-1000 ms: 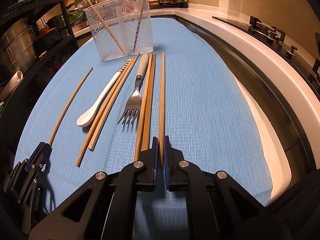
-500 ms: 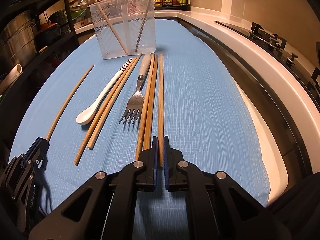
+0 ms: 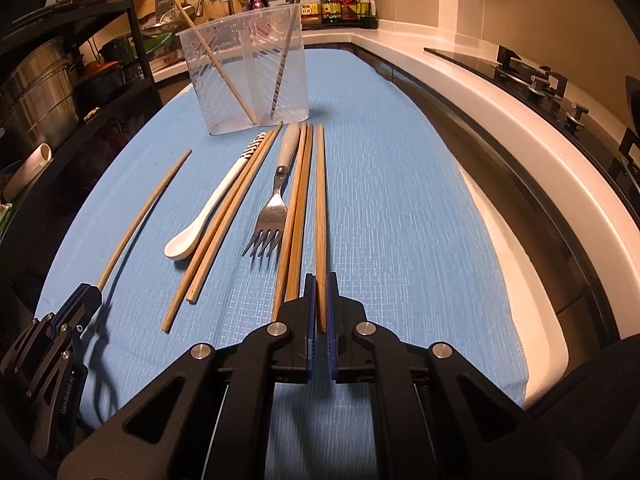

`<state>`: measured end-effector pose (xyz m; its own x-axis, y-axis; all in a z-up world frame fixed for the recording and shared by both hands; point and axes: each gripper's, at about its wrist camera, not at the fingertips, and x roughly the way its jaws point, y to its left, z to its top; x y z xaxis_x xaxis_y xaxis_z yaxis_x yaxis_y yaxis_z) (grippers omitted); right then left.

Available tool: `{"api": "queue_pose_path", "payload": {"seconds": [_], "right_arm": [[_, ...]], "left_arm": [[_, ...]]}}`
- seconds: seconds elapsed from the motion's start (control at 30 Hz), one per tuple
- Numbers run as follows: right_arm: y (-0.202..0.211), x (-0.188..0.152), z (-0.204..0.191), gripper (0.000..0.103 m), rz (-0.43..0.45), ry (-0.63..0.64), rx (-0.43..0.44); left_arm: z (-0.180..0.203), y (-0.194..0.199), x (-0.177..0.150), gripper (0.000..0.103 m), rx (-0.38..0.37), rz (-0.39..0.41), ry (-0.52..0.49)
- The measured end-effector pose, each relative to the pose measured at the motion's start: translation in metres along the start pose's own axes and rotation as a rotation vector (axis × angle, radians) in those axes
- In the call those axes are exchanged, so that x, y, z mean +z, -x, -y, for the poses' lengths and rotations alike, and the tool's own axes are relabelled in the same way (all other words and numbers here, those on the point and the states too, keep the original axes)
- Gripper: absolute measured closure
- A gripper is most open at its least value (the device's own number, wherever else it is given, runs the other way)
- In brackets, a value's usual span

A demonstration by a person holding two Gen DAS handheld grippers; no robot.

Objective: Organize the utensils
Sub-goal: 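Lift both chopsticks and carry them over the clear container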

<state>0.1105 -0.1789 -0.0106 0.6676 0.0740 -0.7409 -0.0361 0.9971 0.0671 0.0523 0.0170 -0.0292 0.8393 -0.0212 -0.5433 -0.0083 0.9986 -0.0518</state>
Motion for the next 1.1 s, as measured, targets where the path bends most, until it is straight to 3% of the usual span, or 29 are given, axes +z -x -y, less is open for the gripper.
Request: {"api": "queue_pose_path", "payload": {"seconds": [0.7, 1.1], "right_arm": [[0.08, 0.004, 0.008, 0.098, 0.235, 0.042, 0.014], [0.132, 0.055, 0.007, 0.098, 0.363, 0.098, 0.049]], "left_arm": [[-0.005, 0.07, 0.036, 0.096, -0.006, 0.137, -0.008], [-0.012, 0.088, 0.084, 0.096, -0.072, 0.186, -0.008]]}}
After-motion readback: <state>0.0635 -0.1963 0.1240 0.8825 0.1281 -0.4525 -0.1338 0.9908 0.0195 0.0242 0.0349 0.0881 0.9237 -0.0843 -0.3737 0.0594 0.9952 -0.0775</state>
